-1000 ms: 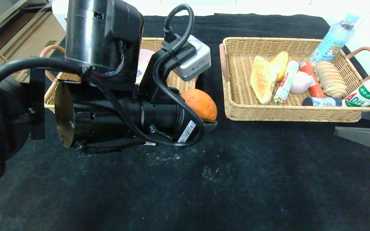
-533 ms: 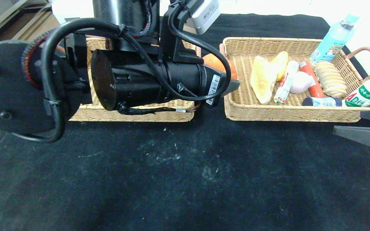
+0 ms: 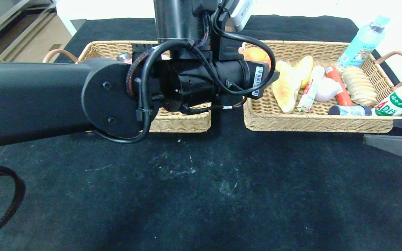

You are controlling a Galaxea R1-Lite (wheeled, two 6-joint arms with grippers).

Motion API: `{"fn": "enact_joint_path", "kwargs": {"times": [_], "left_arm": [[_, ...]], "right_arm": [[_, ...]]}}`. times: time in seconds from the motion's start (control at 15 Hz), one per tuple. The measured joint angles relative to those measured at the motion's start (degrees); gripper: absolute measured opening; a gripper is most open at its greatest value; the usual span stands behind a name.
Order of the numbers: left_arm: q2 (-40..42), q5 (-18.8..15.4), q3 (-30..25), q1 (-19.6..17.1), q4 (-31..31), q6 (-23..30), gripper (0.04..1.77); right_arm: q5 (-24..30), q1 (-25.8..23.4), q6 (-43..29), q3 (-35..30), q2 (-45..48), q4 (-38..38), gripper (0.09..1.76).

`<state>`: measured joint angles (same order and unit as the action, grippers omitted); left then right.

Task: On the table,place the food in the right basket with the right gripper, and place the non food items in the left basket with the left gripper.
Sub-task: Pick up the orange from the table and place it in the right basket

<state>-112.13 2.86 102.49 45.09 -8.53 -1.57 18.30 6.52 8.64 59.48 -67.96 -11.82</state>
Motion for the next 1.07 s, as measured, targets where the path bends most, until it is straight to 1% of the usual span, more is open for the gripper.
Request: {"fn": "enact_joint_path", "kwargs": {"times": [0.13,0.27,0.33,0.73,1.07], "left_arm": [[-1.71,-0.63,1.49,-0.09,-0.09,2.23,1.17],[-3.04,-2.86,3.46,-0.61,-0.09,4.55,1.17],[-3.8,-3.22,4.29,-0.77,-0.11,5.23,1.17],[-8.94,-2.97,9.89,-1.05,-0.17,5.53,1.16],[-11.33,-2.97,10.69,-1.02,-2.65,5.42,1.16]], "right_arm": [[0.05,-0.74,0.06,0.39,-0.17,0.04,1.71],[0.02,-1.21,0.06,0.66,-0.17,0.11,1.71],[0.02,-1.29,0.06,0.66,-0.15,0.09,1.71],[0.16,-1.38,0.09,0.83,0.83,0.11,1.71],[0.13,-1.4,0.11,0.89,1.27,0.04,1.71]]}}
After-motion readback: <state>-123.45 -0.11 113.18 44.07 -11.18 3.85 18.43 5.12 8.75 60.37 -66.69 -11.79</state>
